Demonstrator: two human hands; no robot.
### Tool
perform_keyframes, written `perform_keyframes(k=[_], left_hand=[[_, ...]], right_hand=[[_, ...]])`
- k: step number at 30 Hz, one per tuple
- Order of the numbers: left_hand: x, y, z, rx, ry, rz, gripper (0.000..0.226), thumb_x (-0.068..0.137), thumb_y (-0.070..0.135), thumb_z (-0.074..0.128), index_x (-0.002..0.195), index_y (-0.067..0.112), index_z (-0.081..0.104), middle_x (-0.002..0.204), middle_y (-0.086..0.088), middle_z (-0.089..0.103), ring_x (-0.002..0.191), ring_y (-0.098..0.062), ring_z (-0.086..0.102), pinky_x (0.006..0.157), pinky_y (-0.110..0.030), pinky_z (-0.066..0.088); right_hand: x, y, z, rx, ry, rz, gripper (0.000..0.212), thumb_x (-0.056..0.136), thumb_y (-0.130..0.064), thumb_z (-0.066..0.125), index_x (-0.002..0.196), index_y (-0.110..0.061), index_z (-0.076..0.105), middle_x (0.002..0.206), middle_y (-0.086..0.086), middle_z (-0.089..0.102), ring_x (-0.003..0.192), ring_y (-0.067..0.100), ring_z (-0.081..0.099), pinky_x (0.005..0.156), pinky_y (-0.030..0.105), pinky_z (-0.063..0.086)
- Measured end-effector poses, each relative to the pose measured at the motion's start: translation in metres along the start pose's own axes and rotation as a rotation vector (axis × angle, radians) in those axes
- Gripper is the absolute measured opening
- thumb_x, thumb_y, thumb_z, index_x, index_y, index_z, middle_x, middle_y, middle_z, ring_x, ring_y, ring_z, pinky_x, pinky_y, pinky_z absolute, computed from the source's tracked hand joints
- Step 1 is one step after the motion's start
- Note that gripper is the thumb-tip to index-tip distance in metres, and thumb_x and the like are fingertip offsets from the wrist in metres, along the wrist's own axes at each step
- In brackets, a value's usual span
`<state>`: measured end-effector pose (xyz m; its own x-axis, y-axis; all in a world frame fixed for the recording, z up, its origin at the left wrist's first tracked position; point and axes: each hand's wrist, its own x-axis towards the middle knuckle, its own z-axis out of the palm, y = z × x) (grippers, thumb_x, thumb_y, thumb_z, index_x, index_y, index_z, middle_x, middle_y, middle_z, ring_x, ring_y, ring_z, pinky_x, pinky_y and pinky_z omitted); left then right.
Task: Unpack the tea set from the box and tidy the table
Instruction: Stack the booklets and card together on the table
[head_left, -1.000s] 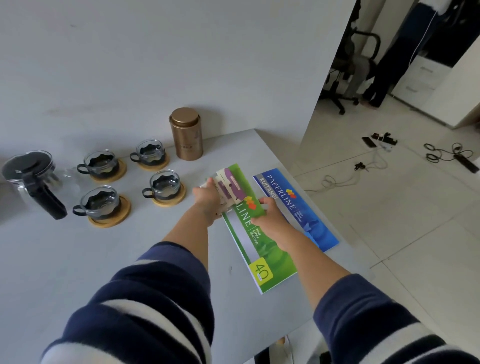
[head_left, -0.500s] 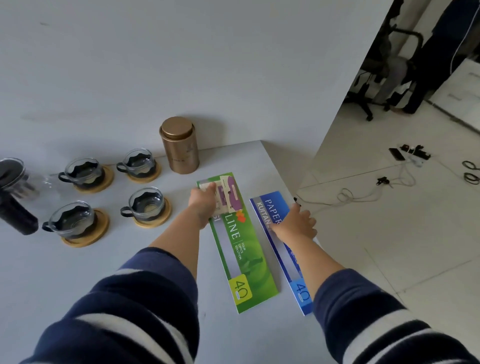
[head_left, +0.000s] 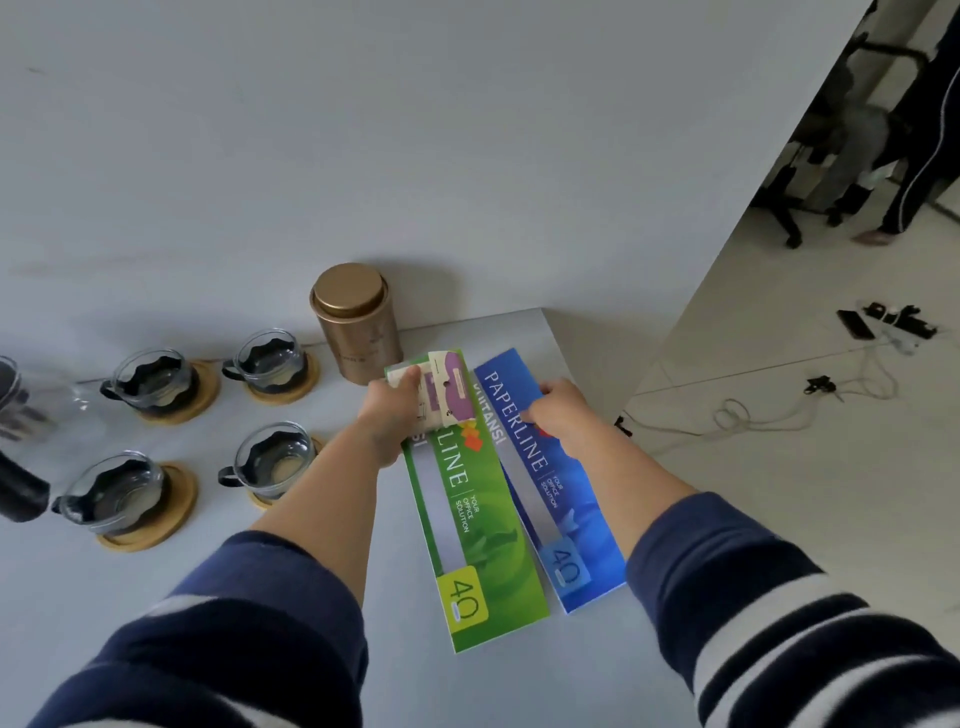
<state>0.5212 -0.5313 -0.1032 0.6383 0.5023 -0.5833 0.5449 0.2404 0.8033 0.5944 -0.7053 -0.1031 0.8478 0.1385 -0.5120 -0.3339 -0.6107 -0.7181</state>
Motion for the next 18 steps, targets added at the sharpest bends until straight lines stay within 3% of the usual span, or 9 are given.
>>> perform_keyframes(k=[2,4,7,9,12,14,16,18], left_hand=[[0.014,0.006,0.004,0.007,0.039,-0.016,0.046,0.097,0.044,0.044,0.123,0.006,0.044,0.109,-0.012,0.067,0.091,-0.029,0.065,0.093,-0.047,0.052],[0.024,0.012,0.01,0.032,0.085,-0.044,0.045,0.096,0.047,0.045,0.115,0.007,0.036,0.104,-0.01,0.064,0.1,-0.03,0.064,0.095,-0.049,0.05],[0.035,0.024,0.024,0.014,0.101,-0.068,0.039,0.096,0.047,0.045,0.111,0.014,0.03,0.092,-0.005,0.058,0.099,-0.028,0.062,0.096,-0.047,0.049],[0.043,0.033,0.032,0.026,0.092,-0.049,0.045,0.097,0.046,0.044,0.12,0.01,0.032,0.094,-0.004,0.059,0.099,-0.027,0.06,0.095,-0.044,0.049],[0.058,0.043,0.044,0.082,0.102,0.007,0.064,0.096,0.045,0.047,0.14,0.002,0.03,0.13,-0.016,0.055,0.118,-0.035,0.056,0.1,-0.046,0.046],[0.067,0.048,0.05,0.093,0.106,0.038,0.067,0.096,0.041,0.049,0.141,-0.005,0.031,0.138,-0.023,0.049,0.123,-0.038,0.053,0.101,-0.046,0.046],[0.075,0.053,0.056,0.083,0.104,0.057,0.064,0.097,0.04,0.047,0.139,-0.007,0.034,0.138,-0.023,0.05,0.123,-0.037,0.054,0.099,-0.042,0.047],[0.086,0.058,0.064,0.085,0.104,0.061,0.065,0.097,0.042,0.045,0.14,-0.007,0.036,0.139,-0.021,0.049,0.124,-0.035,0.053,0.1,-0.042,0.047]], right_hand=[[0.017,-0.019,0.004,0.112,0.011,-0.009,0.03,0.085,0.008,0.048,0.113,0.008,0.059,0.093,0.018,0.066,0.073,0.022,0.054,0.06,0.031,0.043],[0.032,-0.034,0.01,0.218,0.016,-0.013,0.04,0.087,0.007,0.042,0.124,0.0,0.054,0.098,0.014,0.061,0.077,0.021,0.055,0.058,0.028,0.044],[0.051,-0.045,0.018,0.343,0.03,-0.015,0.052,0.089,0.004,0.038,0.139,-0.009,0.038,0.11,0.009,0.053,0.088,0.021,0.052,0.055,0.022,0.041],[0.06,-0.043,0.022,0.407,0.057,-0.011,0.056,0.088,0.004,0.036,0.142,-0.012,0.036,0.123,0.011,0.054,0.09,0.021,0.052,0.056,0.021,0.041],[0.071,-0.038,0.026,0.409,0.107,-0.046,0.059,0.088,0.006,0.033,0.144,-0.012,0.035,0.142,0.01,0.046,0.101,0.02,0.052,0.082,0.029,0.049],[0.074,-0.037,0.028,0.395,0.135,-0.069,0.059,0.087,0.005,0.033,0.145,-0.01,0.036,0.147,0.01,0.043,0.11,0.021,0.051,0.1,0.037,0.045],[0.077,-0.036,0.029,0.372,0.144,-0.082,0.057,0.088,0.004,0.033,0.144,-0.008,0.038,0.148,0.01,0.043,0.123,0.025,0.05,0.106,0.038,0.04],[0.077,-0.037,0.03,0.283,0.159,-0.088,0.054,0.089,0.003,0.034,0.141,-0.009,0.043,0.143,0.008,0.048,0.131,0.027,0.043,0.1,0.032,0.039]])
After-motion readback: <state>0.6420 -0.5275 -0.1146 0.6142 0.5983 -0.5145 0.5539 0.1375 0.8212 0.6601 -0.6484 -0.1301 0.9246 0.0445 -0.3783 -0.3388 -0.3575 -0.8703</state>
